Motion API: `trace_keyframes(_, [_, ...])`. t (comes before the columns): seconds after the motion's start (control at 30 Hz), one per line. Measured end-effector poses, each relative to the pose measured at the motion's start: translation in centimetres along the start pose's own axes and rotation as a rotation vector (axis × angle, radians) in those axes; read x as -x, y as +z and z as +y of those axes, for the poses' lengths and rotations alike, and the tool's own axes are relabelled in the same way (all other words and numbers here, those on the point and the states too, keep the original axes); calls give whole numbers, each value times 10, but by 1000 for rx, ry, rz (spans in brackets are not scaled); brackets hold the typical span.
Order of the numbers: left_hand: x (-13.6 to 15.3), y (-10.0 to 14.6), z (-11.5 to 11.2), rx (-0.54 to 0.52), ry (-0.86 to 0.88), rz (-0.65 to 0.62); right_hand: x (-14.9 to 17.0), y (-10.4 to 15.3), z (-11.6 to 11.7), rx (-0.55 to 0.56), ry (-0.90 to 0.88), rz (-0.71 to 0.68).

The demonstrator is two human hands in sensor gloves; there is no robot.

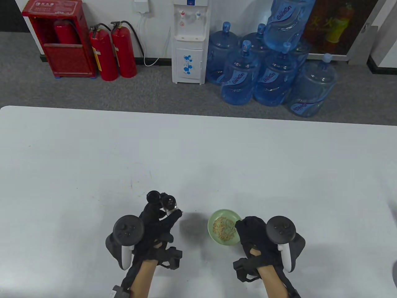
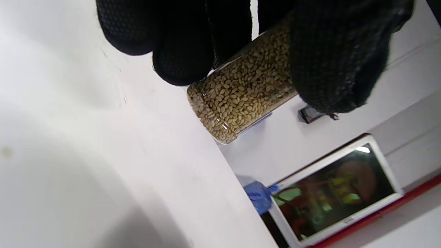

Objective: Hold seasoning dish and receive white sesame seeds shaken from seasoning bottle

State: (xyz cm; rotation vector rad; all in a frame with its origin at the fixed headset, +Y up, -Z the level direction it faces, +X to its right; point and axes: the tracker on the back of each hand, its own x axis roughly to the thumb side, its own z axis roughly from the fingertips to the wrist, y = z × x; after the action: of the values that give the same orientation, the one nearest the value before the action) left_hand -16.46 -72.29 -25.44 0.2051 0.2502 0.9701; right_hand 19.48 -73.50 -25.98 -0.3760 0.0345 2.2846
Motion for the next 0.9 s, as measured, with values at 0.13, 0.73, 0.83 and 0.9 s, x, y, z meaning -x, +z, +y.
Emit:
trace_keyframes(0.13, [2,-25,-8,-1,-166,59,2,-3,-1,-2,-4,14])
trace_keyframes(0.73, [26,-41,-27,135,-31,298,3,-4,-2,-6,7,30])
trace_keyframes(0.83, [26,-25,-20,91,-9,269,4,-3,-6,4,-8,25])
trace_keyframes(0.9, [29,-12,-12,90,-17,243,5,-3,-8,10,-12,30])
